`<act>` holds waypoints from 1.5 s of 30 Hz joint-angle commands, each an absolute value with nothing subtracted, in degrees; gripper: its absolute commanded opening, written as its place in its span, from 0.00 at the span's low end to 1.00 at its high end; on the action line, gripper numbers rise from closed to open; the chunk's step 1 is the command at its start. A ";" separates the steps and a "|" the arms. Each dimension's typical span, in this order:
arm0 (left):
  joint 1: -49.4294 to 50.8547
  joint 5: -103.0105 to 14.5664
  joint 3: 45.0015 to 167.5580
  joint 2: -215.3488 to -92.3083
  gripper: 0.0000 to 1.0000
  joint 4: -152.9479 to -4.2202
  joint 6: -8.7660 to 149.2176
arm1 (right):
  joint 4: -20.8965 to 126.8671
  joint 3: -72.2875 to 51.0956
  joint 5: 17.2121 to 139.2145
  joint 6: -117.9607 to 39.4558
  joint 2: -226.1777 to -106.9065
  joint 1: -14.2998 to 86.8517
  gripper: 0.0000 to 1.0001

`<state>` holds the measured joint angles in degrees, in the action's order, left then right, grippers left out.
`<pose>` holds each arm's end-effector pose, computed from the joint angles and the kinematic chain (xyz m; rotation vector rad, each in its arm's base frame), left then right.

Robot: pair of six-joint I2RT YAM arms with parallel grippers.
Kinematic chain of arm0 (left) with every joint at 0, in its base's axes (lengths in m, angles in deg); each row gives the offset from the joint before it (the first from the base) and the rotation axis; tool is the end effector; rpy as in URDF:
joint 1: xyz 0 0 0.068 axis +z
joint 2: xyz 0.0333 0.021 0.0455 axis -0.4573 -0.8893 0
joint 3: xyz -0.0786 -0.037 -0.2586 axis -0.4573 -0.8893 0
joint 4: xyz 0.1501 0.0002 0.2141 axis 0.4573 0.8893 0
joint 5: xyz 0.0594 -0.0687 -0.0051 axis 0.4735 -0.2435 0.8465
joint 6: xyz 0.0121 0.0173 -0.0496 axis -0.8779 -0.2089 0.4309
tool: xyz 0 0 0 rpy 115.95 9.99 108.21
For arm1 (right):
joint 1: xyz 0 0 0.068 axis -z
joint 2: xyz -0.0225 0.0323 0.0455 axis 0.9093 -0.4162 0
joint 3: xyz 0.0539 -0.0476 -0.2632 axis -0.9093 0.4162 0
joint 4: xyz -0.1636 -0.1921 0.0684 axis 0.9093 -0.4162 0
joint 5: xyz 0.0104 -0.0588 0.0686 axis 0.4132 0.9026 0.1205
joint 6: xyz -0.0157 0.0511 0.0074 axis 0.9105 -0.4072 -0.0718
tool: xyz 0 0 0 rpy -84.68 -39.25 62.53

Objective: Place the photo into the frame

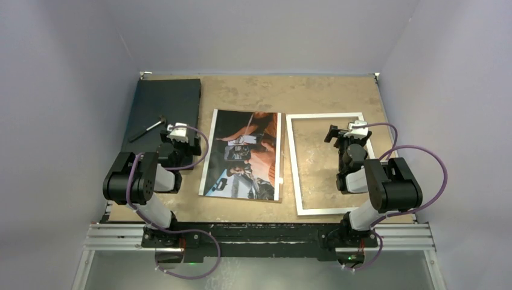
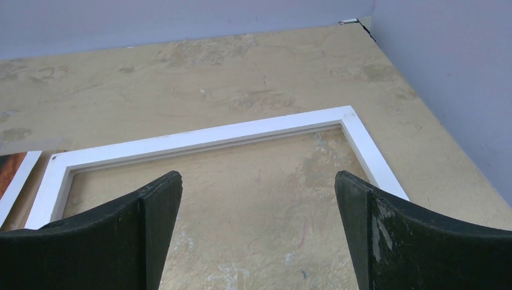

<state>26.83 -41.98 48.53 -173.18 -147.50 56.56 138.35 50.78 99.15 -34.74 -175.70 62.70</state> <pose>0.2502 -0.0055 0.1274 0.1146 1.7292 -0.0692 0.2462 0.0034 0.1710 0.1867 1.4098 -0.0922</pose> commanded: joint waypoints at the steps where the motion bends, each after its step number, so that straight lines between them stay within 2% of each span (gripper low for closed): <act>1: 27.14 -43.00 49.40 -173.41 1.00 -149.83 57.85 | 140.73 49.57 98.77 -33.67 -175.19 62.59 0.99; 12: 27.17 -43.20 49.30 -173.24 1.00 -150.13 58.13 | 140.89 49.64 98.95 -33.67 -175.09 62.59 0.99; 14: 27.17 -44.91 50.49 -171.85 1.00 -147.51 57.97 | 137.56 48.75 104.91 -35.45 -173.08 62.33 0.99; 17: 27.12 -43.71 61.41 -164.82 1.00 -122.72 57.81 | 119.79 41.97 109.78 -38.23 -167.40 62.28 0.99; 20: 27.15 -45.48 76.19 -163.49 1.00 -96.22 53.66 | 108.06 36.34 110.29 -44.64 -161.39 62.33 0.99; 24: 27.13 -45.02 90.30 -164.37 1.00 -74.63 51.30 | 100.94 33.77 105.88 -53.43 -153.49 62.72 0.99; 25: 28.37 -45.09 93.01 -164.31 1.00 -70.85 51.58 | 97.47 32.88 106.51 -60.91 -152.52 63.53 0.99; 27: 28.78 -45.54 97.66 -163.90 1.00 -65.55 52.64 | 97.28 32.78 93.74 -70.36 -151.49 68.45 0.99; 28: 28.96 -45.73 100.11 -163.69 1.00 -62.96 53.33 | 99.29 32.00 85.19 -70.63 -151.99 69.78 0.99; 29: 29.09 -46.12 102.38 -163.60 1.00 -60.64 54.01 | 97.99 29.43 82.06 -68.58 -153.03 69.97 0.99; 30: 29.18 -46.49 104.82 -163.66 1.00 -58.42 54.60 | 89.23 23.77 83.40 -63.88 -154.77 68.32 0.99; 32: 29.22 -46.85 109.39 -164.00 1.00 -54.17 55.53 | 61.32 8.15 99.71 -60.59 -163.86 61.92 0.99; 34: 29.28 -46.84 113.31 -164.55 1.00 -50.11 55.58 | 50.15 1.06 106.05 -58.11 -169.71 57.83 0.99; 36: 29.35 -45.89 116.20 -164.70 1.00 -47.34 55.46 | 50.69 1.83 107.43 -57.43 -168.69 55.45 0.99; 41: 30.64 -45.63 117.99 -163.52 1.00 -44.66 56.21 | 60.79 10.22 94.05 -64.34 -161.48 56.93 0.99; 43: 31.15 -46.26 118.44 -163.64 1.00 -43.21 56.95 | 63.17 11.27 83.70 -66.12 -161.18 61.10 0.99; 45: 31.33 -46.50 118.73 -164.03 1.00 -41.78 57.30 | 60.81 8.74 80.07 -65.69 -164.11 62.34 0.99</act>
